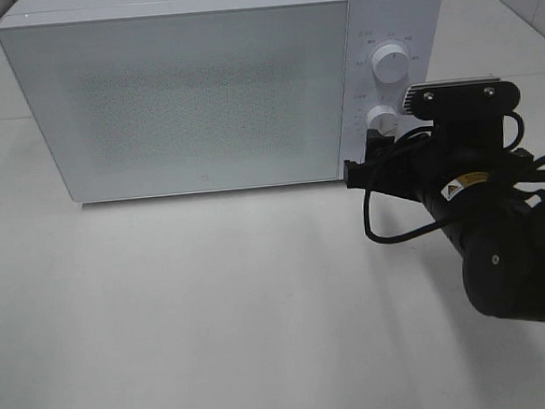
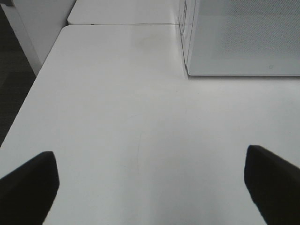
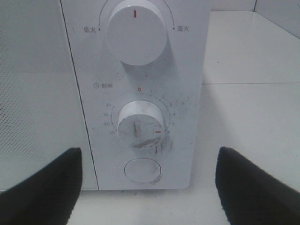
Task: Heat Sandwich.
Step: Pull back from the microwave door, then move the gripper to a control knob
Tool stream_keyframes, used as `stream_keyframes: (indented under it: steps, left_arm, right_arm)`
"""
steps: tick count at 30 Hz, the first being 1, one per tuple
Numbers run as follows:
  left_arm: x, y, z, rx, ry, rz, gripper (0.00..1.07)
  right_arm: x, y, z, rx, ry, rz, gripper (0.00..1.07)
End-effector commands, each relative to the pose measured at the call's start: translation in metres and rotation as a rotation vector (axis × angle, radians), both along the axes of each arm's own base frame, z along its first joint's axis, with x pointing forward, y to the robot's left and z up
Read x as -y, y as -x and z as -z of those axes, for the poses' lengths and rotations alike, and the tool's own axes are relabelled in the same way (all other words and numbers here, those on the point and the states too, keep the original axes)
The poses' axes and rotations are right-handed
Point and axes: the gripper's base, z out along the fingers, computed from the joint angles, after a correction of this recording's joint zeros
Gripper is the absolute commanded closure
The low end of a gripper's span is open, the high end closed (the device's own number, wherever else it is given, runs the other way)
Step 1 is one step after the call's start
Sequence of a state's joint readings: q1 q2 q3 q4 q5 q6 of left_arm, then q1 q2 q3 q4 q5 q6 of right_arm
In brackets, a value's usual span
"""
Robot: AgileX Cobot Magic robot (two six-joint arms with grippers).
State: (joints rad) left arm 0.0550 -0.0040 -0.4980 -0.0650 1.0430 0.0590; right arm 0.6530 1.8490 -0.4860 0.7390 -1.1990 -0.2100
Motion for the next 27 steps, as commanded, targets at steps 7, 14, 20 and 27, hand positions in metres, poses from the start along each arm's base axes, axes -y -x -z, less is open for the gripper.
stream_keyframes:
  steps: [7,14,20,27]
  left_arm:
    - [0.001,0.004,0.000,0.035,0.003,0.001,0.05]
    - [0.001,0.004,0.000,0.035,0.003,0.001,0.05]
    - [0.001,0.004,0.000,0.035,0.003,0.001,0.05]
    - [0.001,0.004,0.000,0.035,0.003,0.001,0.05]
  right_arm:
    - [-0.002,-0.033,0.007,0.001,-0.035,-0.008,0.31]
    - [-0.004,-0.046,0.010,-0.009,-0.040,-0.010,0.31]
    - [-0.012,-0.058,0.016,-0.013,-0.045,-0.022,0.31]
    - [-0.014,-0.062,0.016,-0.006,-0.042,-0.024,0.31]
